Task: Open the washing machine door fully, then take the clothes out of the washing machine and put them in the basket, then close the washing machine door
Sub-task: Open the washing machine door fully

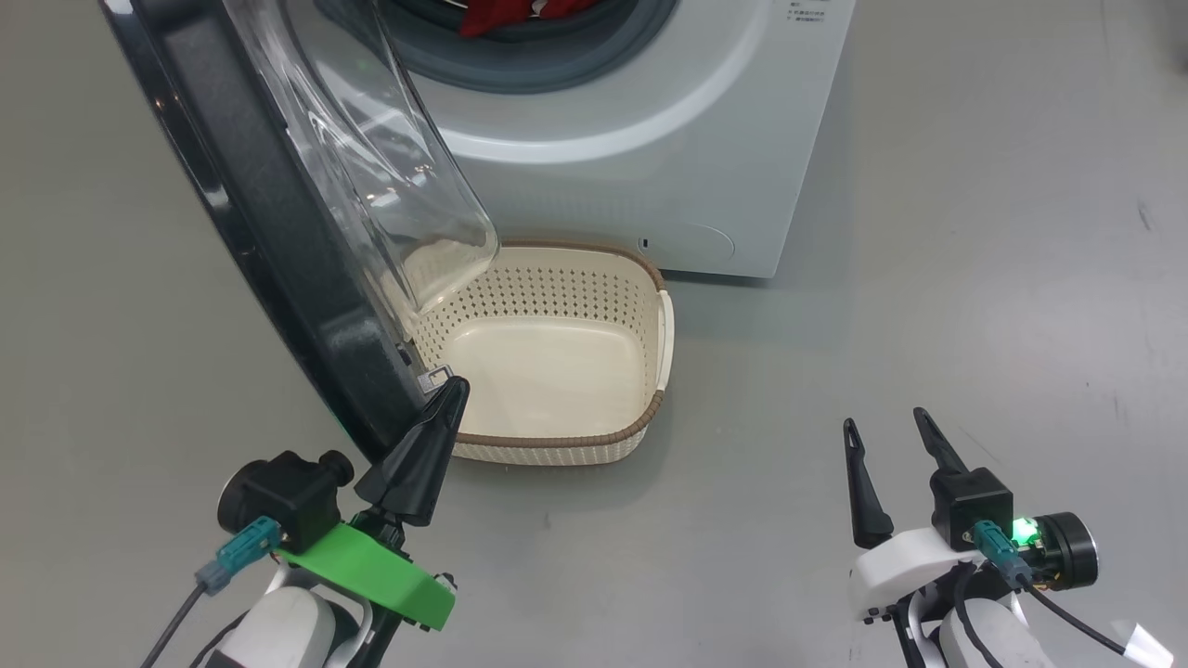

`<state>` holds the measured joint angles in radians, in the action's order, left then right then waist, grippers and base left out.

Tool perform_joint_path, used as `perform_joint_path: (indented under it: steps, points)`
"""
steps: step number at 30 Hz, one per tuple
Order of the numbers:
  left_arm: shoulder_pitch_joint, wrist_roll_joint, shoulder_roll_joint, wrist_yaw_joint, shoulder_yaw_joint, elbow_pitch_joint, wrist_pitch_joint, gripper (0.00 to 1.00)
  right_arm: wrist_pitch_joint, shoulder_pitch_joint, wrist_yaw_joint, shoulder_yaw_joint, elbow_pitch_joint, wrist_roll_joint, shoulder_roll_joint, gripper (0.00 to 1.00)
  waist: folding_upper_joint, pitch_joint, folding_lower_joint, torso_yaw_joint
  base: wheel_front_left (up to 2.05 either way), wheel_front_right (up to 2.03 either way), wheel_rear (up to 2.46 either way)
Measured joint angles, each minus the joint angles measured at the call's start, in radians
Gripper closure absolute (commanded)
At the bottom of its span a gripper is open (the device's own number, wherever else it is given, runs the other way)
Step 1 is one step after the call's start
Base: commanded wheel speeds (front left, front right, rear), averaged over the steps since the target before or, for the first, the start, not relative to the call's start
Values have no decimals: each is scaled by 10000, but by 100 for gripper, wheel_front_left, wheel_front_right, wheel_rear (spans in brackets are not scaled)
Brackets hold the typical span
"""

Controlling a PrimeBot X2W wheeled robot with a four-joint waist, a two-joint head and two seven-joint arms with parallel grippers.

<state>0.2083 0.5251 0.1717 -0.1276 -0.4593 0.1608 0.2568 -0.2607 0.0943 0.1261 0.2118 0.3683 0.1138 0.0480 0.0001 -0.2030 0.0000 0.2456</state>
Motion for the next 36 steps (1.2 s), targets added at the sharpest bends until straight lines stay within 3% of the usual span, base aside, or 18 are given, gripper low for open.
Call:
perform_joint_path:
  steps: [17,26,36]
  points:
    - [-259,8,-173,15,905,545,-2,100,0,-11,0,42,309,307,0,0,0,531,0,1145,0,0,0]
    - [-624,-12,-94,464,1672,880,-2,100,0,-27,0,-17,418,416,2,0,0,736,0,1640,0,0,0]
    - [-758,217,470,1074,3173,1356,-2,100,0,-20,-2,512,466,709,-6,0,0,845,0,1829,0,0,0]
